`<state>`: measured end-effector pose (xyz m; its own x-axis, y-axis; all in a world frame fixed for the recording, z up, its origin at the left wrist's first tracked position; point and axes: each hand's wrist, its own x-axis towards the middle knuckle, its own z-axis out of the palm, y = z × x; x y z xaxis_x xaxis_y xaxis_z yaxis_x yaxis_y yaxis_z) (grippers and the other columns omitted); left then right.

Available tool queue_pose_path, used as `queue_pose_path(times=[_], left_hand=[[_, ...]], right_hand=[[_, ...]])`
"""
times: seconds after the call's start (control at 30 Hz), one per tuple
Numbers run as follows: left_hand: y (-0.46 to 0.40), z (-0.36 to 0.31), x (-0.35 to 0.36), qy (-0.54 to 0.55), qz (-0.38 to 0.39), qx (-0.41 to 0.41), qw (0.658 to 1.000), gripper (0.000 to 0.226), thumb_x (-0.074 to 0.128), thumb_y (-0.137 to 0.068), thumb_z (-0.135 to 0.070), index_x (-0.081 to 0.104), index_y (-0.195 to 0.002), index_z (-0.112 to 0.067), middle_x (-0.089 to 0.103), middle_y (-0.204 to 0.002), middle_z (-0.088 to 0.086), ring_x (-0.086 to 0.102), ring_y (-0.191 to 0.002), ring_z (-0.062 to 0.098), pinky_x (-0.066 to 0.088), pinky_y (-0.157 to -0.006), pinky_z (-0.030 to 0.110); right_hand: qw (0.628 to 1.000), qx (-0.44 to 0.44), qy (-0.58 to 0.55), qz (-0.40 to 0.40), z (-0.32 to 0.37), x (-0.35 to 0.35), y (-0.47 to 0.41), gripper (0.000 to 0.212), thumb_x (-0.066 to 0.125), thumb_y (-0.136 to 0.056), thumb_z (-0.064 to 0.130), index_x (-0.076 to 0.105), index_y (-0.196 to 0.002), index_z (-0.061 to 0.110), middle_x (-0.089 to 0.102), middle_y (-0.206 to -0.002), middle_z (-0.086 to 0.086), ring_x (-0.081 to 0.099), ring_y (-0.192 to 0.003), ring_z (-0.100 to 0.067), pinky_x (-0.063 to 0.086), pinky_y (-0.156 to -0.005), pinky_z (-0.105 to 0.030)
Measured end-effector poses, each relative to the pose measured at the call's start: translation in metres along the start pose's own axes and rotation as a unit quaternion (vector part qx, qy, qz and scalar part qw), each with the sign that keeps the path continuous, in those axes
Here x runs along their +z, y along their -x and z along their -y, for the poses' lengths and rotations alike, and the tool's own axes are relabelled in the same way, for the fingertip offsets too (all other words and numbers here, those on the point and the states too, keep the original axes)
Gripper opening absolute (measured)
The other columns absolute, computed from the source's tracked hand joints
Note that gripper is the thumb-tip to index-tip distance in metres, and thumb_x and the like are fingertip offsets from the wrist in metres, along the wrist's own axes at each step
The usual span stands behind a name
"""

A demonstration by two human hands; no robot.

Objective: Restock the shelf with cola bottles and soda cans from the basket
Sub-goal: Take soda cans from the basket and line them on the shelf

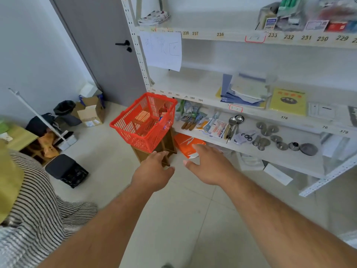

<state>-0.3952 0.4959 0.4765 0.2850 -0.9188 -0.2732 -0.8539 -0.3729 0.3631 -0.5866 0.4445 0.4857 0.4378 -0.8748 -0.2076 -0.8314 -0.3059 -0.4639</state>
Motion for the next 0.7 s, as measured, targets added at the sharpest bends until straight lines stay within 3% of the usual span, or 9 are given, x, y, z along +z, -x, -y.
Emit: queue_pose_path(times=[0.1,0.3,0.4,0.57,0.7], left_hand=[[-0.043,0.014,-0.01,0.006,0.008,-0.012,1.0,0.065,0.062,-0.092,-0.051,0.047,-0.152,-0.028,0.055,-0.143,-0.004,0.059,-0.122,0.023,0.055,-0.09,0.038],[-0.129,0.059,-0.046,0.06,-0.001,-0.008,0.998,0.05,0.064,-0.093,-0.046,0.056,-0.137,-0.024,0.056,-0.129,-0.005,0.062,-0.108,0.022,0.061,-0.088,0.044],[-0.168,0.08,-0.065,0.09,0.0,-0.015,0.996,0.051,0.066,-0.093,-0.044,0.056,-0.139,-0.027,0.058,-0.132,-0.002,0.065,-0.104,0.022,0.063,-0.084,0.045],[-0.223,0.105,-0.081,0.119,0.0,-0.022,0.993,0.042,0.067,-0.094,-0.039,0.062,-0.132,-0.022,0.063,-0.129,0.001,0.06,-0.1,0.02,0.059,-0.09,0.042],[-0.268,0.108,-0.085,0.133,0.018,-0.038,0.99,0.043,0.068,-0.091,-0.041,0.063,-0.13,-0.022,0.058,-0.119,-0.008,0.06,-0.097,0.018,0.059,-0.089,0.04]], right_hand=[[1.0,0.001,0.009,0.006,0.01,0.004,-0.047,0.075,0.051,-0.1,0.064,0.036,-0.16,0.021,0.039,-0.166,-0.003,0.036,-0.151,-0.027,0.038,-0.116,-0.044],[0.999,0.013,0.031,0.02,0.054,0.005,-0.143,0.068,0.053,-0.1,0.061,0.045,-0.152,0.018,0.05,-0.156,-0.005,0.047,-0.141,-0.027,0.045,-0.11,-0.043],[0.999,0.01,0.029,0.024,0.08,0.009,-0.186,0.067,0.053,-0.101,0.059,0.044,-0.154,0.017,0.048,-0.158,-0.006,0.045,-0.143,-0.028,0.043,-0.112,-0.043],[0.998,0.005,0.039,0.043,0.103,0.015,-0.245,0.069,0.055,-0.101,0.058,0.043,-0.155,0.017,0.048,-0.159,-0.007,0.044,-0.145,-0.027,0.042,-0.113,-0.041],[0.999,0.001,0.022,0.044,0.099,0.01,-0.3,0.061,0.058,-0.101,0.053,0.048,-0.151,0.019,0.052,-0.155,-0.006,0.047,-0.142,-0.027,0.042,-0.111,-0.04]])
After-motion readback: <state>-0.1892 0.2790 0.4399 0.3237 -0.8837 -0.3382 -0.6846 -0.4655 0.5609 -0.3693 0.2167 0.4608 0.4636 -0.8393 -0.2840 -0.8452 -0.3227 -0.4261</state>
